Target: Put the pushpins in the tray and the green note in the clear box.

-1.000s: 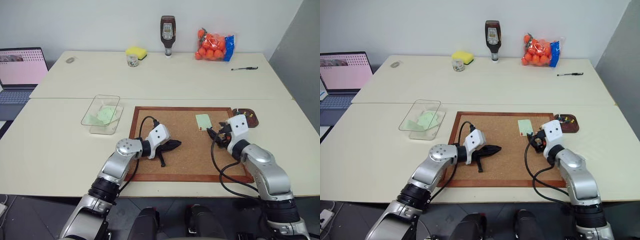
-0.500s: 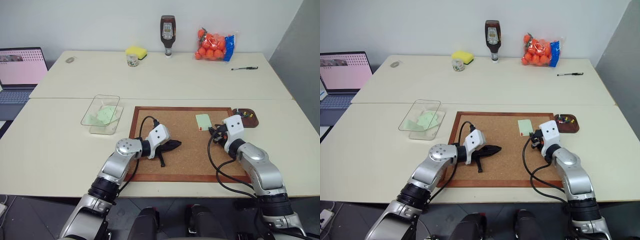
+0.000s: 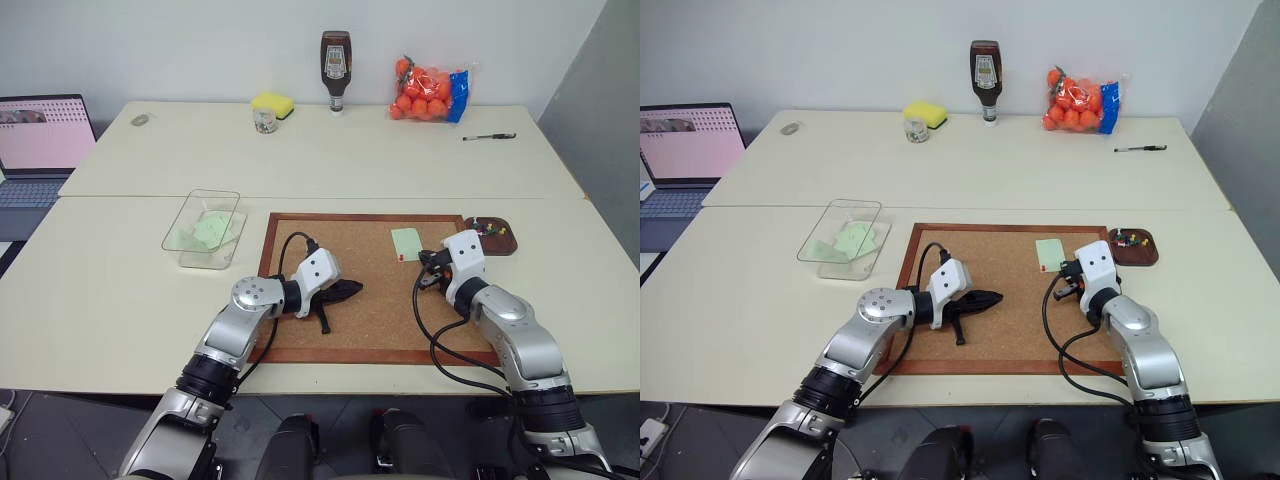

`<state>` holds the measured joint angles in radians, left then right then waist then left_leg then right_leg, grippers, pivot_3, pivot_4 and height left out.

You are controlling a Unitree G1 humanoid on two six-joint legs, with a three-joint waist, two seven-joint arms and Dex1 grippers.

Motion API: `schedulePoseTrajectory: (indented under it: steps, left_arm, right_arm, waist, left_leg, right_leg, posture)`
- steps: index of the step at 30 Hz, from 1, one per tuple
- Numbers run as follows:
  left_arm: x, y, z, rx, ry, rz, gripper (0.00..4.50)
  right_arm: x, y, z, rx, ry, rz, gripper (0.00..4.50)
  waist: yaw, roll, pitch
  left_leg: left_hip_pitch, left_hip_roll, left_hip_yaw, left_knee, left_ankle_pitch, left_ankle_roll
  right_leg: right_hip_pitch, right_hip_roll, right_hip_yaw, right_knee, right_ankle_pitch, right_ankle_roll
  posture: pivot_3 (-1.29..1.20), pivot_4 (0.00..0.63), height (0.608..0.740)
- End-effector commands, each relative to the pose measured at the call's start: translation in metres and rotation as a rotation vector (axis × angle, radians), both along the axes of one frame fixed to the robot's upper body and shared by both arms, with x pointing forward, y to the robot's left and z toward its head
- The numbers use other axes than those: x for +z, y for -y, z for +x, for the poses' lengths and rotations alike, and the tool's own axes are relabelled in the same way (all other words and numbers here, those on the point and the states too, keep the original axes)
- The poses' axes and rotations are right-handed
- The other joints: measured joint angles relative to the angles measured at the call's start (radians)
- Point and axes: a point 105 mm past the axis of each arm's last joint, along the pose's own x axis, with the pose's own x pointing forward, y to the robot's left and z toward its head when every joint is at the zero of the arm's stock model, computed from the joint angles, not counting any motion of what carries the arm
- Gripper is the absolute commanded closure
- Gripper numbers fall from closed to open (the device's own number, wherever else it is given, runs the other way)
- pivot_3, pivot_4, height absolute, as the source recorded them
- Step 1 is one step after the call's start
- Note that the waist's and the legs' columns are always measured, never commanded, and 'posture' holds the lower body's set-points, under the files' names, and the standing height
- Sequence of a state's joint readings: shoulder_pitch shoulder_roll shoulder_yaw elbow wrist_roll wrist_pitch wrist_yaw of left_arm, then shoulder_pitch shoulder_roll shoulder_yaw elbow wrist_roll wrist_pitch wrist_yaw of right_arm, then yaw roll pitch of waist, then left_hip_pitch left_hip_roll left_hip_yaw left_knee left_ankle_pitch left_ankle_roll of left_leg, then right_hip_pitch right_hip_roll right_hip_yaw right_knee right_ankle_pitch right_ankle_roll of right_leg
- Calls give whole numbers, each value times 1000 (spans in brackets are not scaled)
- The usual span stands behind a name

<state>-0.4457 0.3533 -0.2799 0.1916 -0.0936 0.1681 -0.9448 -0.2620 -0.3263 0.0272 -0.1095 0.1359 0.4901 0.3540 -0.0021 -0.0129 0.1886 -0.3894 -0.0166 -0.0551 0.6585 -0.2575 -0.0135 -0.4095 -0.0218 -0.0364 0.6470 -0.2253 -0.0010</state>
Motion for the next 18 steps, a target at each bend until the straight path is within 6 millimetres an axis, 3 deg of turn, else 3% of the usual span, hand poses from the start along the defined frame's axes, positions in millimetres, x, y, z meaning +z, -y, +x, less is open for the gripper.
schedulePoseTrajectory:
  steps: [1, 13, 18]
  left_arm:
    - [-12, -3, -2, 8, -28, 42, 4500]
    - [-15, -5, -4, 2, -32, 58, 4500]
    - [-16, -5, -4, 3, -33, 60, 4500]
  right_arm:
    - [35, -7, -2, 37, 141, 32, 4416]
    - [58, -6, -5, 15, 223, 54, 4416]
    - [64, 4, -4, -17, 241, 48, 4416]
  waist:
    - [0, 0, 0]
    - [0, 0, 0]
    - [0, 0, 0]
  left_leg:
    - [0, 0, 0, 0, 0, 0]
    - [0, 0, 0, 0, 0, 0]
    - [0, 0, 0, 0, 0, 0]
  right_leg:
    - [0, 0, 0, 0, 0, 0]
    - [0, 0, 0, 0, 0, 0]
    - [0, 0, 0, 0, 0, 0]
  posture:
    - [0, 150, 740]
    - [0, 150, 740]
    - [0, 150, 740]
